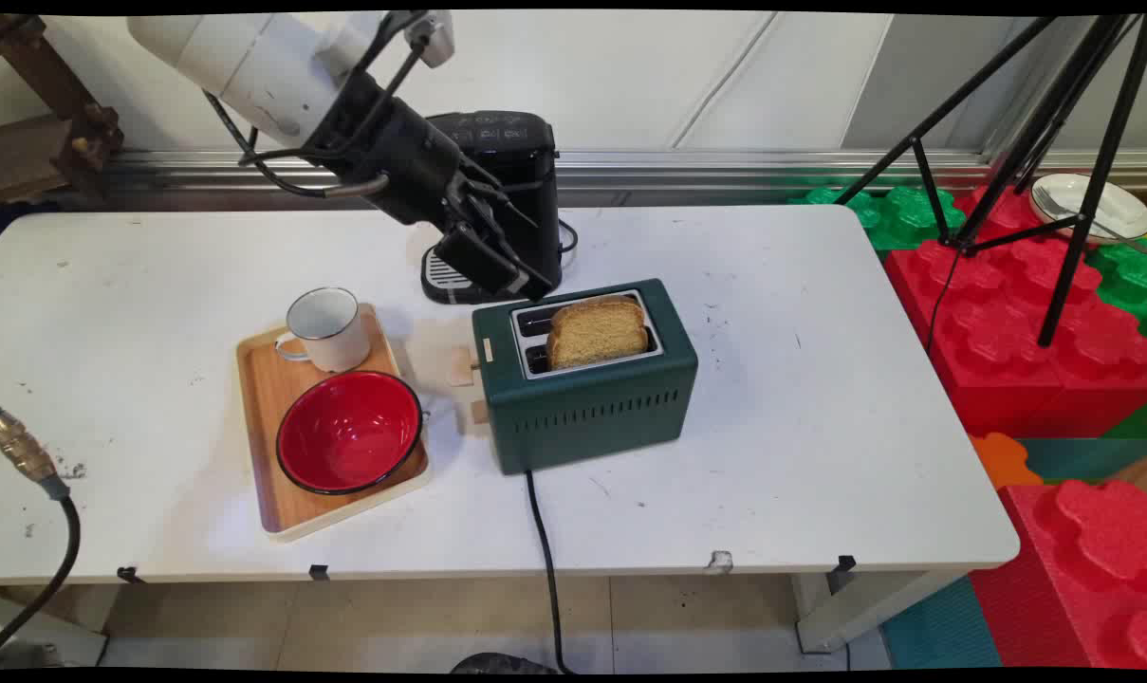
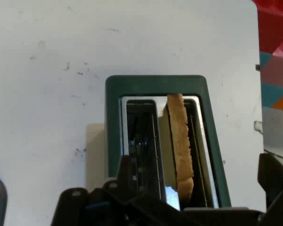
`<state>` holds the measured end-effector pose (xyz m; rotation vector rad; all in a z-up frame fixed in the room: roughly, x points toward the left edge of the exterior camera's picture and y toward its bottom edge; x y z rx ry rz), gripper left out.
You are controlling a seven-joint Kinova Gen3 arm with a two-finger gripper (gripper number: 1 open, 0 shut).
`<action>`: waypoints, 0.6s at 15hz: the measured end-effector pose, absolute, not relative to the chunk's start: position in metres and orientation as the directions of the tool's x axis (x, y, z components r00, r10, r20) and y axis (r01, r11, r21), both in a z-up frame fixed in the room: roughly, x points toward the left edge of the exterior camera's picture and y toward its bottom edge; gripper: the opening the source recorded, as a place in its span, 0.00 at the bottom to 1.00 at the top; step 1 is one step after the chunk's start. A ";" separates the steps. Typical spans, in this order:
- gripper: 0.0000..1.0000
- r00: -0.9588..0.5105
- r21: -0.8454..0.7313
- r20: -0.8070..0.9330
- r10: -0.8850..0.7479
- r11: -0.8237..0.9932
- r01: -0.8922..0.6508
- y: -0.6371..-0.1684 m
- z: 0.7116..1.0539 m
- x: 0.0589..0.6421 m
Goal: Press the toaster switch
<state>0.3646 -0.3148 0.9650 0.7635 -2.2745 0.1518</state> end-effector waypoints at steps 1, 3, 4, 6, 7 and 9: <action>1.00 -0.561 0.110 0.674 -0.481 0.816 -0.568 -0.314 0.965 0.365; 1.00 -0.543 0.117 0.686 -0.485 0.810 -0.575 -0.309 0.967 0.371; 1.00 -0.535 0.120 0.691 -0.486 0.807 -0.578 -0.306 0.968 0.374; 1.00 -0.520 0.127 0.699 -0.491 0.801 -0.585 -0.300 0.969 0.380; 1.00 -0.513 0.130 0.702 -0.494 0.797 -0.590 -0.295 0.968 0.385; 1.00 -0.505 0.134 0.704 -0.499 0.792 -0.596 -0.284 0.966 0.395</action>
